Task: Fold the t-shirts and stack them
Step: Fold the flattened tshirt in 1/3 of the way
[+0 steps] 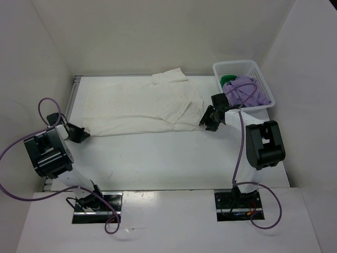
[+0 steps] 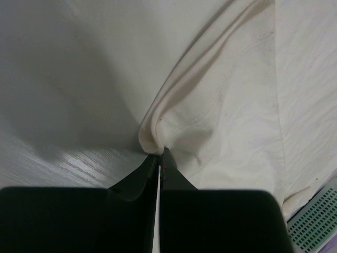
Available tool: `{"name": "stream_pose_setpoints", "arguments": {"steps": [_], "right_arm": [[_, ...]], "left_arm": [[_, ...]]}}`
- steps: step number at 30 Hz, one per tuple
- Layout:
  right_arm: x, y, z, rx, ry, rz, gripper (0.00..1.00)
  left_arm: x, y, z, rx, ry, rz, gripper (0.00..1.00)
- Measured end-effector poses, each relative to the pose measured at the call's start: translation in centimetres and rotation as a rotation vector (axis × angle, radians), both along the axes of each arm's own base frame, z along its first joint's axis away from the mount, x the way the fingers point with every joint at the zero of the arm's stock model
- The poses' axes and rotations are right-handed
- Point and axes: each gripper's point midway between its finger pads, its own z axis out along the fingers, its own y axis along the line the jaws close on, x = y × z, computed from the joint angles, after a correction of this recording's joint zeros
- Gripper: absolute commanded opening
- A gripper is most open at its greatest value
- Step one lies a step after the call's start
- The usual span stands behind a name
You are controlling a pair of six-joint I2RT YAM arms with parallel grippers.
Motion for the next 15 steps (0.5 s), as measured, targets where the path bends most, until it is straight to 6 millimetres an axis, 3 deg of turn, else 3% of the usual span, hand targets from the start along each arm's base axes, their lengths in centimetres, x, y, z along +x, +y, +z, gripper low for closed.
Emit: {"name": "stream_pose_setpoints", "arguments": {"steps": [2, 6, 7, 9, 11, 15], "right_arm": [[0.4, -0.4, -0.2, -0.016, -0.001, -0.014, 0.51], [0.7, -1.0, -1.7, -0.044, 0.03, -0.031, 0.34], [0.6, -1.1, -2.3, -0.048, 0.044, -0.031, 0.18], [0.8, -1.1, -2.4, -0.049, 0.044, -0.034, 0.07], [0.8, -1.1, -2.5, -0.051, 0.048, -0.039, 0.02], [0.5, -1.6, -2.4, -0.052, 0.054, -0.053, 0.01]], "left_arm": [[0.0, -0.1, 0.0, 0.005, 0.002, -0.002, 0.0], [-0.1, -0.5, 0.0, 0.011, 0.006, -0.012, 0.0], [-0.1, -0.5, 0.0, 0.013, 0.007, -0.016, 0.0], [-0.1, -0.7, 0.0, 0.02, 0.007, -0.027, 0.0], [-0.1, -0.9, 0.1, 0.027, 0.012, -0.036, 0.0], [-0.7, -1.3, 0.1, 0.031, 0.027, -0.039, 0.0]]}}
